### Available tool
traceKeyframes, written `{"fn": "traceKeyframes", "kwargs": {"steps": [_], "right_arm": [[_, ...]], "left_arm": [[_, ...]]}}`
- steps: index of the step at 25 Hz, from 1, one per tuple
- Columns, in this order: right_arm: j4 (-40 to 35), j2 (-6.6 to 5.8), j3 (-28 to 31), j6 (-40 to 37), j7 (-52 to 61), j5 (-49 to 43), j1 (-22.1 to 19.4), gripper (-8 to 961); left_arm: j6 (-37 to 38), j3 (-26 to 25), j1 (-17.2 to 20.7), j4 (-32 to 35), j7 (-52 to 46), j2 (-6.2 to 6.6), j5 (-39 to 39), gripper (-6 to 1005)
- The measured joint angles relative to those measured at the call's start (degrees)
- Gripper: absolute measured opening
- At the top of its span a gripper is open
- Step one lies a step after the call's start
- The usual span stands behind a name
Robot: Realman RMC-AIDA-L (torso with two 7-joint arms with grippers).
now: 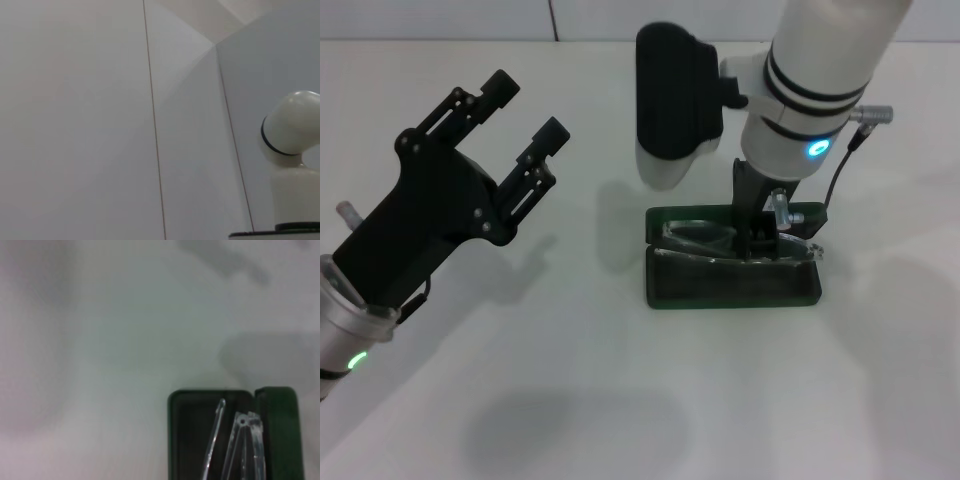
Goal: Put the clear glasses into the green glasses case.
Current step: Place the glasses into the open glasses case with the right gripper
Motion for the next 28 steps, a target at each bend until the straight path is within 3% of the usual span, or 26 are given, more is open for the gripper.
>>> {"fn": "traceKeyframes", "kwargs": {"steps": [6,28], "right_arm": [[-0.50,0.02,-5.24,0.74,2.54,-0.37,0.25,196],[-4.22,0.00,-10.68,1.31,6.74,-4.29,0.33,203]], "left_arm": [[-0.28,0.02,-0.78,-0.51,0.04,-0.10,0.00,573],[-0.41,0.02,-1.78,-2.25,0.16,-0.79,0.00,572]]}}
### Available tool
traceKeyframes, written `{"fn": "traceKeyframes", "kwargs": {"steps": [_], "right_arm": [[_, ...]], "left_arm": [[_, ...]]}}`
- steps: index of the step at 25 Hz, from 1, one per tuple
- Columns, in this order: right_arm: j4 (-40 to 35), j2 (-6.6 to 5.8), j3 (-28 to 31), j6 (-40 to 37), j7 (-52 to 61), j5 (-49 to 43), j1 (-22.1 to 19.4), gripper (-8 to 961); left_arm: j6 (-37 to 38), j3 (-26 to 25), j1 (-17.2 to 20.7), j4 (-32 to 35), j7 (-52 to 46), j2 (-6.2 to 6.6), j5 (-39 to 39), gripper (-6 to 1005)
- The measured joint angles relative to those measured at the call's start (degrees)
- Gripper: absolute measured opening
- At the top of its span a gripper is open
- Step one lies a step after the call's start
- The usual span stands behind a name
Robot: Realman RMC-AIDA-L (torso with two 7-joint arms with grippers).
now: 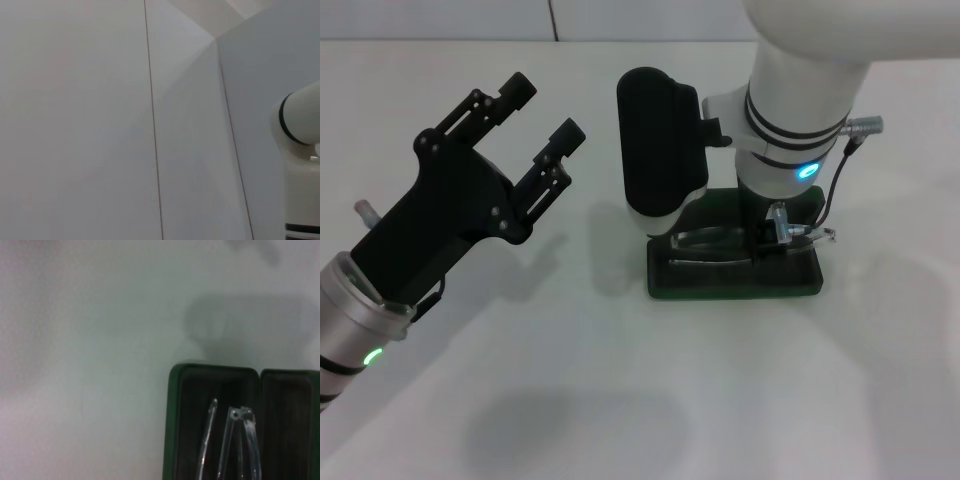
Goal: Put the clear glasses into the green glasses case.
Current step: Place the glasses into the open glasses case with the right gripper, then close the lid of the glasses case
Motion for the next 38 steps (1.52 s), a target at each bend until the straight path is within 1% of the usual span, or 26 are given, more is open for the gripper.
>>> {"fn": "traceKeyframes", "kwargs": {"steps": [20,27,32,38], "right_arm": [[-2.21,0.00,-1.35,0.41,2.26,-0.18,-0.69,209],[-4.64,0.00,-0.79,0.20,2.29,-1.30,-0.93,284],[-8.34,0.00,0.32,-0.11,2.15,-2.22,-2.29,338],[-12.38,0.00,2.00,-2.18,0.74,-0.05,-3.56,343]], "left_arm": [[0.01,0.00,-0.23,-0.54,0.00,0.19,0.09,572],[0.01,0.00,-0.06,-0.65,0.00,0.41,0.10,572],[0.01,0.00,0.10,-0.68,0.02,0.53,0.04,572],[0.01,0.00,0.18,-0.67,0.08,0.69,0.00,572]]}}
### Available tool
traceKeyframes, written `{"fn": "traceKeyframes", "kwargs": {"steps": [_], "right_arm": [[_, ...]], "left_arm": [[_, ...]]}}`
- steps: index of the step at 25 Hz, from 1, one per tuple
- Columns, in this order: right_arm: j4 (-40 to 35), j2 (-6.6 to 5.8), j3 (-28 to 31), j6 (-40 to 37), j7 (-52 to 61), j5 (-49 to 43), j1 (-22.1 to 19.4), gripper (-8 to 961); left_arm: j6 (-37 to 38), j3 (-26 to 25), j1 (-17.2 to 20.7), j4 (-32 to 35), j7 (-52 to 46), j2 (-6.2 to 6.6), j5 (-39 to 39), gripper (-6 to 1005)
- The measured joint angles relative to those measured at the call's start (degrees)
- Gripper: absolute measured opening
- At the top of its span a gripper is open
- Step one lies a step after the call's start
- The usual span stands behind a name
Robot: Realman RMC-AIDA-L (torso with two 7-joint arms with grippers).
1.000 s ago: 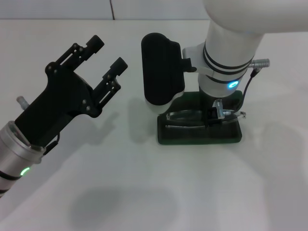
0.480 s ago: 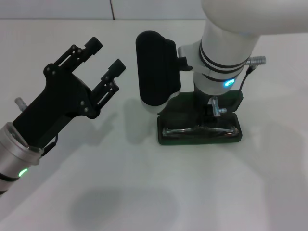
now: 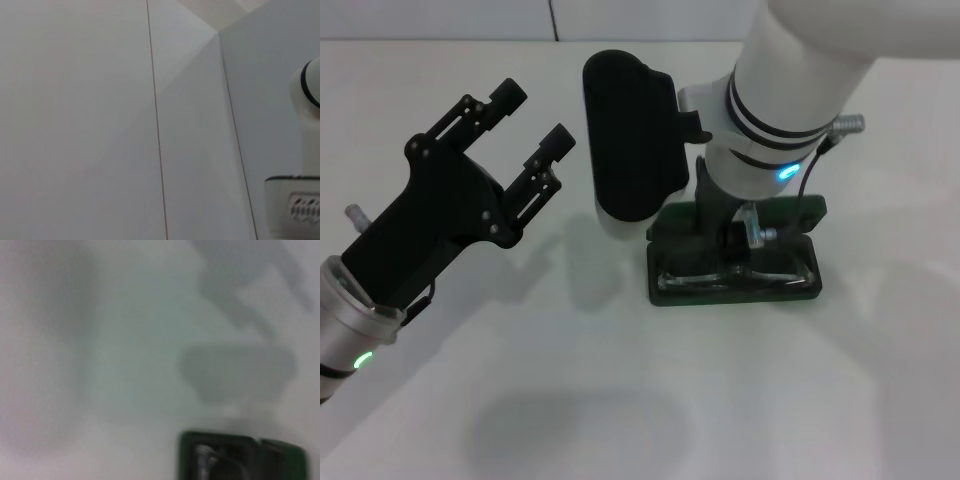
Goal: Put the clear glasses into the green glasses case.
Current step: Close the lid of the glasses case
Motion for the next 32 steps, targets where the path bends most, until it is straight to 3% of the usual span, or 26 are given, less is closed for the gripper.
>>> {"fn": "traceKeyframes", "kwargs": {"steps": [6,9,15,16,17,19,22,27,28,29,32], "right_arm": [[-2.58,0.00,6.22,-6.14,-6.74,7.72,-2.80,348],[-5.18,-0.02,11.22,-7.59,-10.04,9.16,-6.70,351],[-7.08,-0.27,22.12,-9.17,-21.36,15.54,-17.78,356],[-7.08,-0.27,22.12,-9.17,-21.36,15.54,-17.78,357],[-6.99,-0.21,24.49,-9.60,-25.93,17.57,-22.19,358],[-6.22,-0.09,26.04,-9.58,-30.32,19.27,-25.68,359],[-1.95,-0.04,28.42,-9.30,-41.02,23.84,-31.45,362],[8.41,-0.44,34.48,-9.77,-59.70,31.36,-37.69,366],[8.41,-0.44,34.48,-9.77,-59.70,31.36,-37.69,367],[14.49,-0.55,38.51,-10.20,-67.71,34.80,-39.27,368],[21.73,-0.66,43.81,-12.14,-75.29,37.45,-39.74,370]], "left_arm": [[0.00,0.00,0.00,-0.37,0.01,0.01,-0.05,572],[0.00,-0.38,0.00,-0.78,0.00,-0.04,-0.17,572],[-0.76,-2.26,-1.01,-2.73,-1.92,-0.19,-0.19,572],[-1.35,-2.45,-1.21,-2.78,-3.01,-0.05,-0.19,572],[-2.11,-2.63,-1.50,-2.79,-4.53,0.13,-0.15,572],[-3.64,-2.75,-2.03,-2.79,-7.02,0.51,-0.04,572],[-7.42,-2.65,-3.64,-2.85,-11.37,1.26,0.34,572],[-16.65,-2.36,-9.04,-2.80,-19.53,2.32,3.91,572],[-18.12,-2.39,-10.11,-2.79,-20.56,2.38,4.69,572],[-20.03,-2.37,-11.55,-2.76,-21.82,2.39,6.04,572],[-23.11,-2.62,-14.26,-1.84,-23.41,2.28,8.57,572]]}}
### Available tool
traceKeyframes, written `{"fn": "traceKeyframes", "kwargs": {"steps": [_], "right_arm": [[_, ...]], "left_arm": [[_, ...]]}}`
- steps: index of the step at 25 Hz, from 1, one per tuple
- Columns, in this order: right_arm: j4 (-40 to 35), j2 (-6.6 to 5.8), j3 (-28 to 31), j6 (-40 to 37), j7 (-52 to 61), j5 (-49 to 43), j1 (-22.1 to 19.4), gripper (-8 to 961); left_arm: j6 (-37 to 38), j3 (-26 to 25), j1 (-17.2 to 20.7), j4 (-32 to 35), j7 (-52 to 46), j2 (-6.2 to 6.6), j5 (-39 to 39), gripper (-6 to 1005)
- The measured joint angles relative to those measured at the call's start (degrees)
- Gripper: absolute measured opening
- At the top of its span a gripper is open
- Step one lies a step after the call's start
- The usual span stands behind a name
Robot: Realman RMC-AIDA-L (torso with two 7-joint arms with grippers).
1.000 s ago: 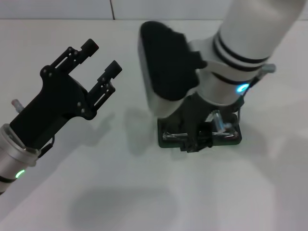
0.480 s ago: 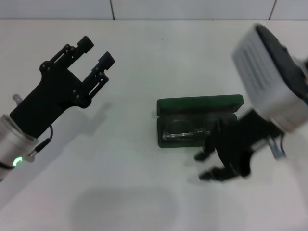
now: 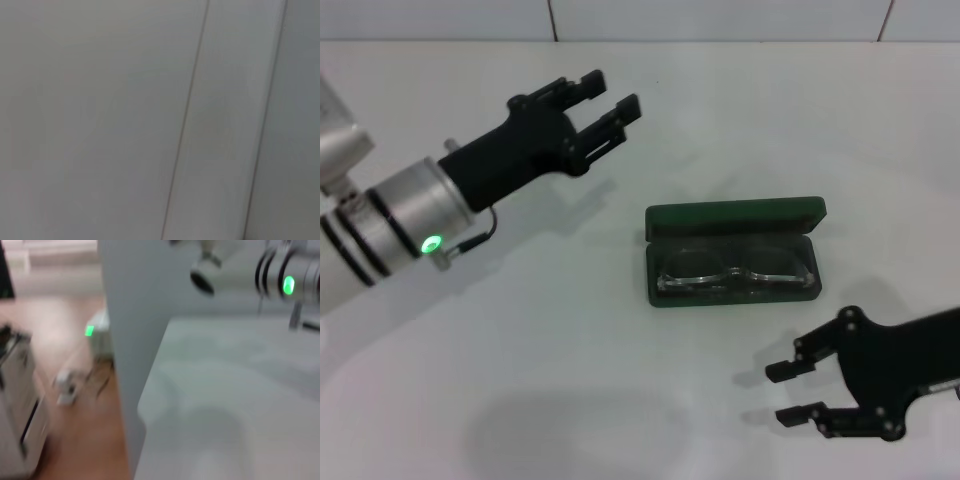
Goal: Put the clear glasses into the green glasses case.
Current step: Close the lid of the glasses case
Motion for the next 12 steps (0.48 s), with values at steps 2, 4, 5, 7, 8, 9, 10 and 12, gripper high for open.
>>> {"fn": "traceKeyframes", "kwargs": {"steps": [2,4,5,7,8,9,10,12], "right_arm": [[5.86,-0.14,4.29,-2.13,-5.50,0.37,0.33,372],[10.51,-0.33,7.73,-3.17,-9.80,0.22,0.46,374],[12.53,-0.40,9.46,-3.32,-11.92,0.16,0.38,375],[15.18,-0.47,12.36,-3.43,-15.02,0.17,-0.04,376],[16.54,-0.49,14.30,-3.80,-16.47,0.18,-0.31,377],[17.43,-0.65,15.86,-4.44,-17.38,0.18,-0.52,378],[17.94,-0.81,16.85,-4.91,-17.76,0.18,-0.67,379],[19.02,-1.55,18.78,-5.88,-18.07,0.20,-0.95,393]], "left_arm": [[-1.60,-0.04,-0.73,1.27,-0.93,0.01,0.27,572],[-5.01,0.04,-1.69,2.88,-3.12,0.22,1.11,572],[-6.40,0.04,-2.11,3.36,-3.96,0.28,1.59,572],[-9.49,-0.07,-3.17,4.08,-5.85,0.32,3.37,572],[-10.78,-0.09,-3.82,4.48,-6.80,0.29,4.59,572],[-11.57,-0.11,-4.35,4.89,-7.54,0.19,5.86,572],[-12.00,-0.14,-4.71,5.30,-8.05,0.08,6.87,572],[-12.50,-0.22,-4.95,6.26,-8.86,-0.04,7.91,572]]}}
